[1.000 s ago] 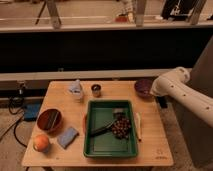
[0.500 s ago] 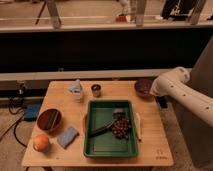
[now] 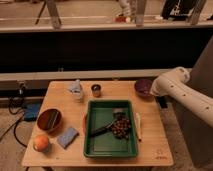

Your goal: Place fork in metal cup

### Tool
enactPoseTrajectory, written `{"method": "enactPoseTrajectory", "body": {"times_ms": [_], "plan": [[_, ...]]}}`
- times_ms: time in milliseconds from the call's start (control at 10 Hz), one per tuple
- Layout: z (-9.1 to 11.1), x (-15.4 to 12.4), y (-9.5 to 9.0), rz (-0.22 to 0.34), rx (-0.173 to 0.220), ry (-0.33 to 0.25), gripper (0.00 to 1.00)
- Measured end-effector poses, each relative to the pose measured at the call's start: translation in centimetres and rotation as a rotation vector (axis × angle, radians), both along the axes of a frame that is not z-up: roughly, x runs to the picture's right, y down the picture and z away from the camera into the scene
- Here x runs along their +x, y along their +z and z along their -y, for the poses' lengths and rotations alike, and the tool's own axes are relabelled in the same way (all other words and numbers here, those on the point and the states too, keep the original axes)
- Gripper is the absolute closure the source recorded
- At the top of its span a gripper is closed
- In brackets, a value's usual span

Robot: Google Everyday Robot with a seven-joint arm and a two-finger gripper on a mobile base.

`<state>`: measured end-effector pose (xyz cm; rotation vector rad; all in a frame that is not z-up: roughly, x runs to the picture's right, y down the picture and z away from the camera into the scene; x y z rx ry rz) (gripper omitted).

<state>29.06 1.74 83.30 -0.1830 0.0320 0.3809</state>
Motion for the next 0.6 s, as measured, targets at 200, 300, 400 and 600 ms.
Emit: {"method": "enactPoseTrajectory", "body": {"times_ms": [200,300,400,600], "plan": [[-0.2,-1.4,-1.9,0.068,0.024,0.008,0.78],[-0.5,-2.2,-3.1,0.092,0.032,0.005,0.69],[-0.9,-3.1,-4.0,0.106,0.025,-0.007,0.58],[-0.7,-3.5,-4.0,0.135,-0.011,-0.052,0.38]]}}
